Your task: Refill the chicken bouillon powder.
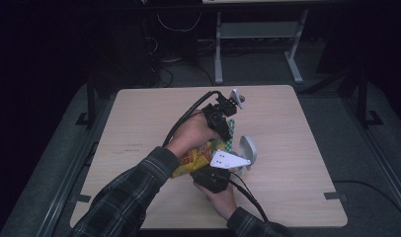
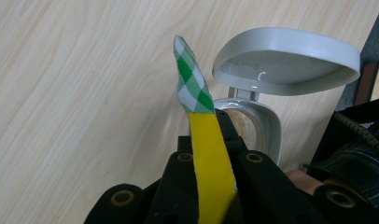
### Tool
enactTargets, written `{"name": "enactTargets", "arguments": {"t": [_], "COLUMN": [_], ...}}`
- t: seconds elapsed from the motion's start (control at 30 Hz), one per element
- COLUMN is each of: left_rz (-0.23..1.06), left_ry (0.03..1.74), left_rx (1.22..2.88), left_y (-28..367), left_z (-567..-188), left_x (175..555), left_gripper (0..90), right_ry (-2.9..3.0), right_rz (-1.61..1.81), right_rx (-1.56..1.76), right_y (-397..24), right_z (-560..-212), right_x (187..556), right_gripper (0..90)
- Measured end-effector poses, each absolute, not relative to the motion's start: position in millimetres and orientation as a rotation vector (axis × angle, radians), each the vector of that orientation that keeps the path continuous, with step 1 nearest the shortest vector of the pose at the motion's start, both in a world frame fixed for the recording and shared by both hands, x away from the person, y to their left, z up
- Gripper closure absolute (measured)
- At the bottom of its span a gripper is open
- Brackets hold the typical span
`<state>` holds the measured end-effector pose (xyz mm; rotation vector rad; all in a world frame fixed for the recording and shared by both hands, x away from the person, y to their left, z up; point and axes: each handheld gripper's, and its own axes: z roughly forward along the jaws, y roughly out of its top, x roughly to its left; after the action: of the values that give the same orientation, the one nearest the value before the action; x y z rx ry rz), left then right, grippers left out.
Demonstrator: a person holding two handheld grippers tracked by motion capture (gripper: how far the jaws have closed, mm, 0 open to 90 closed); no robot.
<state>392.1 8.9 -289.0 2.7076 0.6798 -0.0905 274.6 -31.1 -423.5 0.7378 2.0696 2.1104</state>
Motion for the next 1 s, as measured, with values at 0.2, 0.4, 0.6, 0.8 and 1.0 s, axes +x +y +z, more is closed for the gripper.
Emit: {"name": "enactTargets", "arguments": {"t": [0.2,0.4,0.6,0.8,1.0], "left_rz": [-0.091,-0.09,-0.09,-0.089,-0.09], "left_ry": [0.681,0.679,0.68,0.675,0.677], "left_rx": [2.706,2.706,2.705,2.708,2.705], "left_y": [8.7,8.5,8.3,8.0,7.8], "left_z": [-288.8,-288.5,-288.4,-288.3,-287.9], "left_x": [391.9,391.8,391.7,391.9,391.5], "left_gripper": [89.9,90.0,90.0,90.0,90.0], "right_ry": [2.068,2.067,2.067,2.067,2.066], "right_rz": [2.11,2.11,2.111,2.111,2.112], "right_rx": [0.737,0.737,0.738,0.738,0.738], "right_y": [-31.3,-31.5,-31.5,-31.7,-31.8], "right_z": [-423.3,-423.2,-423.0,-422.8,-422.6], "right_x": [274.7,274.7,274.6,274.8,274.7], "right_gripper": [89.9,90.0,89.9,90.0,89.9]}}
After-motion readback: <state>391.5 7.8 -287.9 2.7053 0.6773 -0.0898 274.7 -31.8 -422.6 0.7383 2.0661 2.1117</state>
